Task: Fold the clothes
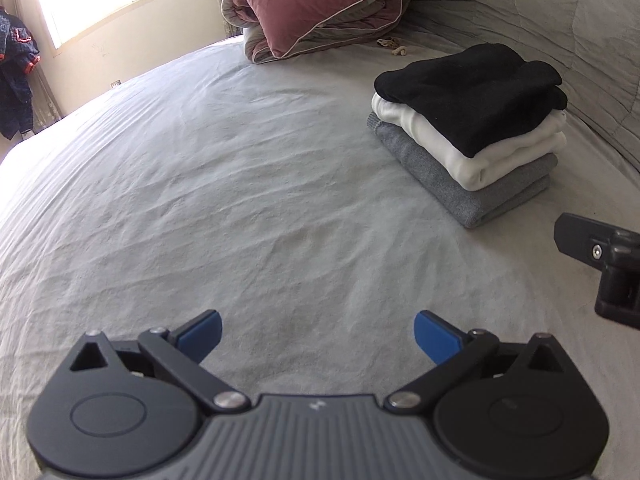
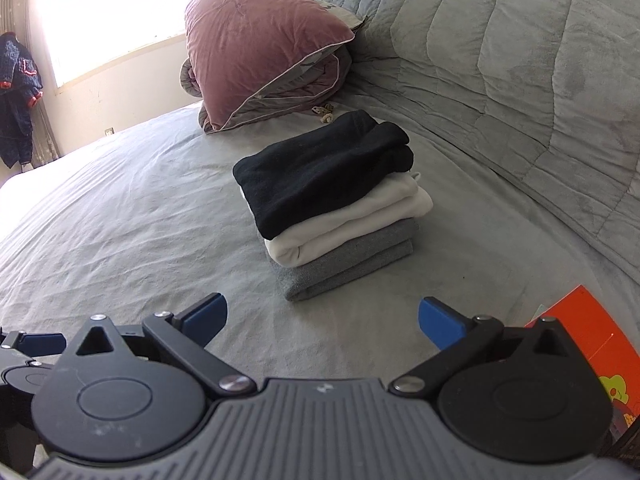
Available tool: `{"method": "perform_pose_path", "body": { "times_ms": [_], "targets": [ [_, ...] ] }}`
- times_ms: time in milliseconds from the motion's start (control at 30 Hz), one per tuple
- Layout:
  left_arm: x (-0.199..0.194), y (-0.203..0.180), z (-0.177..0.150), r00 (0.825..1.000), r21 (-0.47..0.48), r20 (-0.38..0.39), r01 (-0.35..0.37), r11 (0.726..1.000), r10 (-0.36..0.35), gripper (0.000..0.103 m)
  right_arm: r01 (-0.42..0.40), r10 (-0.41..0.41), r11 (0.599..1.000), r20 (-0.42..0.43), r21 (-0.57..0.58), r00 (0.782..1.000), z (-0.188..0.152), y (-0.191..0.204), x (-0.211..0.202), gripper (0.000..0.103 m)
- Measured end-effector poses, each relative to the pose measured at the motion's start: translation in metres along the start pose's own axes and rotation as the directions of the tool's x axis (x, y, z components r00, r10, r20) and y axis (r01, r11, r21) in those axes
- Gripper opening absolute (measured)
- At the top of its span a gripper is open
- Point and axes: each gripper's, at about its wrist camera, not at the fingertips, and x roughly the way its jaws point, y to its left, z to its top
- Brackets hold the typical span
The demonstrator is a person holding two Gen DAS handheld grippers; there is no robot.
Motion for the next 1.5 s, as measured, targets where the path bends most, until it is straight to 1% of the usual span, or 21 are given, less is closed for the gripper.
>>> {"method": "perform_pose_path", "body": {
  "times_ms": [100,200,300,367,467,700,933,1500],
  "targets": [
    [0.002,-0.002,0.0,1.0,-0.001,-0.003,0.007,1.0,-0.007,0.102,0.011,-0.011,0.999,-0.009,-0.043,1.0,-0.004,0.004,0.0,0.103],
    [0.002,-0.001,0.001,1.0,-0.013,0.002,0.019,1.0,-0.019,0.102,-0.009,0.007,0.997,-0.018,-0.079,1.0,-0.007,0.006,-0.005,0.103],
    [0.001,0.002,0.001,1.0,-0.022,0.013,0.014,1.0,-0.014,0.102,0.013,-0.011,0.995,0.018,-0.102,1.0,-0.009,0.011,-0.016,0.103],
    [-0.001,0.002,0.001,1.0,-0.025,0.016,0.011,1.0,-0.01,0.102,0.001,0.002,0.993,0.03,-0.114,1.0,-0.01,0.013,-0.021,0.103],
    [-0.004,0.002,0.0,1.0,-0.033,0.02,0.017,0.999,-0.017,0.102,-0.04,0.043,0.995,0.033,-0.086,0.999,-0.009,0.013,-0.024,0.103],
    [-0.006,0.003,-0.001,0.999,-0.05,0.02,0.03,0.998,-0.029,0.102,-0.062,0.061,0.998,0.034,0.001,0.998,-0.004,0.008,-0.027,0.103],
    [-0.004,0.005,-0.002,1.0,-0.057,0.012,0.028,0.998,-0.028,0.102,-0.057,0.057,0.998,0.024,-0.015,0.998,-0.007,0.01,-0.029,0.103],
    [-0.004,0.001,-0.004,0.999,-0.049,0.005,0.044,0.998,-0.044,0.102,-0.035,0.035,0.999,0.021,0.006,0.999,-0.007,0.007,-0.027,0.103]
  ]
}}
